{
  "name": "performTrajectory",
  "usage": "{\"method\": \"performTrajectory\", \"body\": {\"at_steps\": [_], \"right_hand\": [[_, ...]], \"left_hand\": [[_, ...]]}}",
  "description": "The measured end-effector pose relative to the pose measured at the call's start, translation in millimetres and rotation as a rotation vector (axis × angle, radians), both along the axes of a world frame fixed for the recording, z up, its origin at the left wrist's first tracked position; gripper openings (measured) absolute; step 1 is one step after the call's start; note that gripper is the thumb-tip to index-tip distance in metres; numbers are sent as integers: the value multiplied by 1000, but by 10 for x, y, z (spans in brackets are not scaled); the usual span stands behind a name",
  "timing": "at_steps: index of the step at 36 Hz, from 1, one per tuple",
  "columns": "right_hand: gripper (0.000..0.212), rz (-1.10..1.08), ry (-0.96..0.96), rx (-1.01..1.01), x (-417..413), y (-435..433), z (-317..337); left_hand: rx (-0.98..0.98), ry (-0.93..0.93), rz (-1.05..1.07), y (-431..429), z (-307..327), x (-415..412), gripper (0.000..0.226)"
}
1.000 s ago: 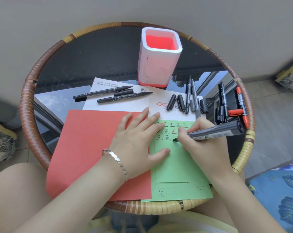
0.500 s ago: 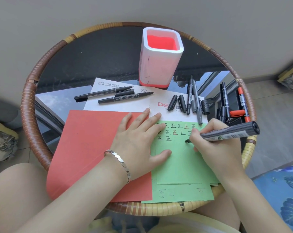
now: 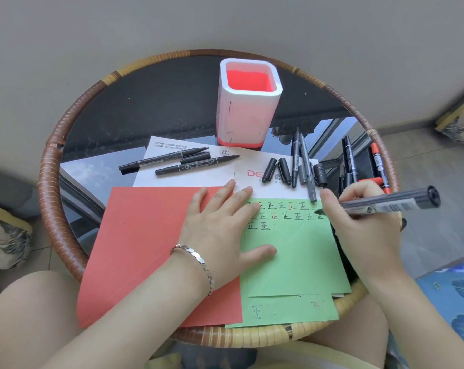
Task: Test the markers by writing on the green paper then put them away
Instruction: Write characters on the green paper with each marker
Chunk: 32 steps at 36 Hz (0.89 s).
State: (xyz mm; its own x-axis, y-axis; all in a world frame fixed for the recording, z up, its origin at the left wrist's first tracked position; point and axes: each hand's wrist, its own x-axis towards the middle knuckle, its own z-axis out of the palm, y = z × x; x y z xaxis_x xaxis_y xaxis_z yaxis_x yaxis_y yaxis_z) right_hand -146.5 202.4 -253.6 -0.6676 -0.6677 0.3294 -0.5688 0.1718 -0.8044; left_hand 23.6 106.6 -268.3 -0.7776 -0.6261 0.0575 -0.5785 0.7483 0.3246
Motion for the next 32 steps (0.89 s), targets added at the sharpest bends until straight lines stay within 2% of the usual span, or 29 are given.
{"method": "performTrajectory", "body": {"at_steps": [2,7,10,11,14,15,17,20,23,26,32], "right_hand": [[33,38,-16,-3,-36,-32,63],[14,215,14,55,-117,-88,214],[41,269,160,139,-159,-87,268],[44,275,197,168,-179,-86,273],[18,266,329,235,-274,-99,272],[15,265,415,249,-341,-108,261],[19,262,614,317,-509,-131,230],[50,230,787,438,-677,-184,184],[44,180,886,458,-731,-275,137],[42,175,932,492,-765,-376,59],[48,190,862,538,-760,-470,44]], "left_hand": [[-10,3,5,5,12,-20,84],[-69,4,-71,20,-4,-78,67],[-40,95,-95,10,-68,-86,62],[-41,106,-95,4,-96,-82,61],[-44,140,-98,3,-129,-71,60],[-42,147,-99,2,-132,-73,60],[-21,160,-98,4,-128,-72,59],[-17,191,-91,6,-131,-74,60],[-19,192,-90,6,-137,-73,60],[-28,186,-94,-1,-137,-69,60],[-25,173,-87,1,-137,-65,60]]}}
